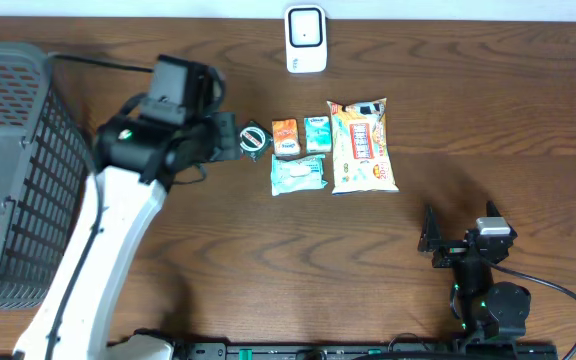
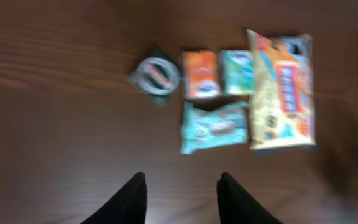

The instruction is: Scan the item barcode

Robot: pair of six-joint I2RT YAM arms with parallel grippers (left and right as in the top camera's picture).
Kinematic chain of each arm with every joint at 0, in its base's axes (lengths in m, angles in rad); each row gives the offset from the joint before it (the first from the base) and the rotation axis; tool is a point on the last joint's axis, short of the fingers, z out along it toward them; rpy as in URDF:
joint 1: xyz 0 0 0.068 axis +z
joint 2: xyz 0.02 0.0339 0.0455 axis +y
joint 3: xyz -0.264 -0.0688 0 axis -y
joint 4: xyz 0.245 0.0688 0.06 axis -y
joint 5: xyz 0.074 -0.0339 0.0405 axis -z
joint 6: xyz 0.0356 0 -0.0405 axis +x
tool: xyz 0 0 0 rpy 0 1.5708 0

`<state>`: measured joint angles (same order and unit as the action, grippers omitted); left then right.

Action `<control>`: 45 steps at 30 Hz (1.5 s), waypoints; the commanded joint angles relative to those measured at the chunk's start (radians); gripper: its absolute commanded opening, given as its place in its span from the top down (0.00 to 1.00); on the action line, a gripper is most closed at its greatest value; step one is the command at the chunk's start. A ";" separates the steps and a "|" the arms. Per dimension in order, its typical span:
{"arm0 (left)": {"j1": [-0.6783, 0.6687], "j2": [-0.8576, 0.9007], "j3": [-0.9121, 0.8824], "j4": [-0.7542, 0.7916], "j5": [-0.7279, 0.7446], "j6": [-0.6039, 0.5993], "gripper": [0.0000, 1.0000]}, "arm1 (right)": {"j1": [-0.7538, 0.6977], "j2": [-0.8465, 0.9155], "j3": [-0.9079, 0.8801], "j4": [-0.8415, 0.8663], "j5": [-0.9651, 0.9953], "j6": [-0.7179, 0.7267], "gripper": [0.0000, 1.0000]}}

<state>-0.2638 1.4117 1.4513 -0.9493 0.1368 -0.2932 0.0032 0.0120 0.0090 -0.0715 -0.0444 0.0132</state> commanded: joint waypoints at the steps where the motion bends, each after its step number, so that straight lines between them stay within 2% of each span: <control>1: 0.042 -0.046 0.015 -0.031 -0.232 0.028 0.60 | 0.004 -0.005 -0.003 -0.003 0.008 -0.010 0.01; 6: 0.119 -0.085 0.015 -0.111 -0.457 0.029 0.60 | 0.004 -0.005 -0.003 -0.003 0.008 -0.010 0.01; 9: 0.182 -0.081 0.015 -0.159 -0.517 0.029 0.60 | 0.004 -0.005 -0.003 -0.003 0.008 -0.010 0.01; 22: 0.415 -0.065 0.013 -0.157 -0.515 0.030 0.60 | 0.004 -0.005 -0.003 -0.003 0.008 -0.010 0.01; 31: 0.468 -0.065 0.011 -0.156 -0.515 0.030 0.59 | 0.004 -0.005 -0.003 -0.003 0.008 -0.010 0.01; 34: 0.468 -0.065 0.004 -0.157 -0.516 0.030 0.54 | 0.004 -0.005 -0.003 -0.003 0.008 -0.010 0.01; 45: 0.553 -0.028 -0.013 -0.154 -0.515 -0.024 0.55 | 0.004 -0.005 -0.003 -0.003 0.008 -0.010 0.01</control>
<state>0.2588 1.3628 1.4464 -1.1042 -0.3481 -0.2878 0.0032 0.0120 0.0090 -0.0715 -0.0444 0.0135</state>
